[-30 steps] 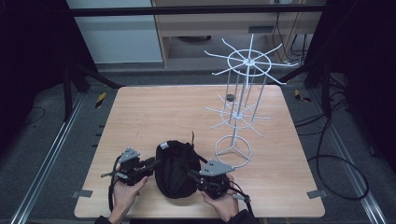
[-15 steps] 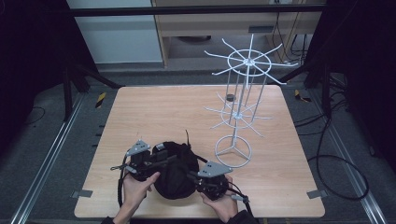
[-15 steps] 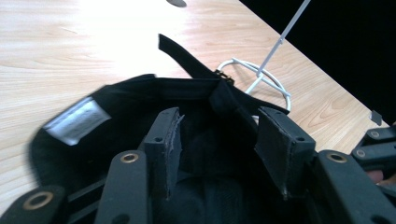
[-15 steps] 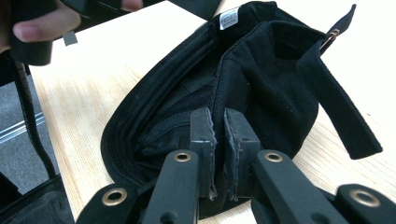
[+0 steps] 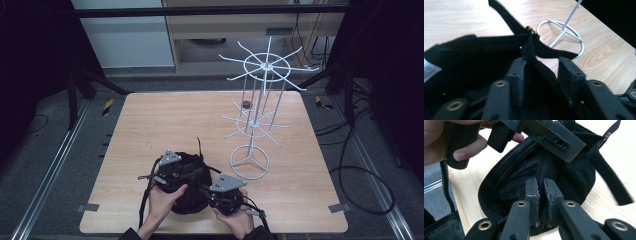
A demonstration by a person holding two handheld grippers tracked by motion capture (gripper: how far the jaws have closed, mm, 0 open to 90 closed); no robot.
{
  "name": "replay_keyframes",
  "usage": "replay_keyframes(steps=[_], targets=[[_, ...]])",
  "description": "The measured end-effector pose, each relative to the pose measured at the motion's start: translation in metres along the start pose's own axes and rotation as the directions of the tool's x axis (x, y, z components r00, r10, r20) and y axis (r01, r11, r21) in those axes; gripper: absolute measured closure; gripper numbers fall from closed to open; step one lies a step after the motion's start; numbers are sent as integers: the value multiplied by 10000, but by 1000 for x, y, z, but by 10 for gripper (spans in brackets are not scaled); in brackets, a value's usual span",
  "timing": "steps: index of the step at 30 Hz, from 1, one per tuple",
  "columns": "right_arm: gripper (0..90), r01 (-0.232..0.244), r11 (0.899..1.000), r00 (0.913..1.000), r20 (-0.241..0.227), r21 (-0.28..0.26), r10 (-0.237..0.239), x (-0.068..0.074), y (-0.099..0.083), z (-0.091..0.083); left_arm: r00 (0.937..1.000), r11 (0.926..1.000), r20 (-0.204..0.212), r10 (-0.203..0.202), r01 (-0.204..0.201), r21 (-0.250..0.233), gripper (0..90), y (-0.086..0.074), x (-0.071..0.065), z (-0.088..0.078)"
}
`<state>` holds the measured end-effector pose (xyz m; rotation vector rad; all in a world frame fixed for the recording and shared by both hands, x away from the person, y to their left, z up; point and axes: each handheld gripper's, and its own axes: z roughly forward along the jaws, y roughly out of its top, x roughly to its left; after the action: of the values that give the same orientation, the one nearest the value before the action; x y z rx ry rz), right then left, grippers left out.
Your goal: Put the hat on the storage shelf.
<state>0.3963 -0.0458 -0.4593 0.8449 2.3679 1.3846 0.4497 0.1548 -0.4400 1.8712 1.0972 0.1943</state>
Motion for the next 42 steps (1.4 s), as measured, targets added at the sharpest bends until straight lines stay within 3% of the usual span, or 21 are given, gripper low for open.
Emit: replay_keyframes(steps=[3, 7, 13, 18, 22, 27, 31, 35, 37, 42], targets=[[804, -35, 10000, 10000, -89, 7, 35, 0, 0, 1, 9994, 9995, 148, -300, 298, 88, 694, -1, 3, 0], [700, 26, 10000, 9989, -471, -32, -27, 2, 2, 0, 9993, 9995, 194, -312, 311, 57, 827, -2, 4, 0], [574, -268, 9970, 9959, -883, -732, 203, -4, 7, -20, 9989, 9989, 402, -255, 271, -391, 841, 0, 2, -10], [537, -683, 9898, 9973, -337, -1254, 646, -22, 4, -41, 9979, 9967, 639, -88, 139, -802, 843, 5, -3, -21], [512, -896, 9909, 9960, -146, -1004, 886, -30, -4, -37, 9965, 9926, 809, 207, -109, -1209, 845, 11, -10, -33], [465, -922, 9928, 9956, -232, -765, 906, -27, -9, -24, 9924, 9813, 1092, 559, -345, -1894, 845, 19, -19, -52], [410, -945, 9906, 9948, -468, -990, 902, -23, -8, -21, 9890, 9725, 1235, 808, -511, -2274, 845, 23, -25, -62], [368, -1132, 9834, 9914, -822, -1421, 1022, -22, -6, -21, 9833, 9707, 1536, 979, -603, -2327, 845, 23, -29, -64], [440, -1242, 9815, 9893, -942, -1459, 1111, -23, -6, -19, 9813, 9697, 1615, 1050, -649, -2355, 845, 23, -32, -63], [783, -1313, 9819, 9860, -1208, -1363, 1151, -24, -6, -21, 9786, 9669, 1651, 1232, -809, -2418, 846, 23, -34, -63]])
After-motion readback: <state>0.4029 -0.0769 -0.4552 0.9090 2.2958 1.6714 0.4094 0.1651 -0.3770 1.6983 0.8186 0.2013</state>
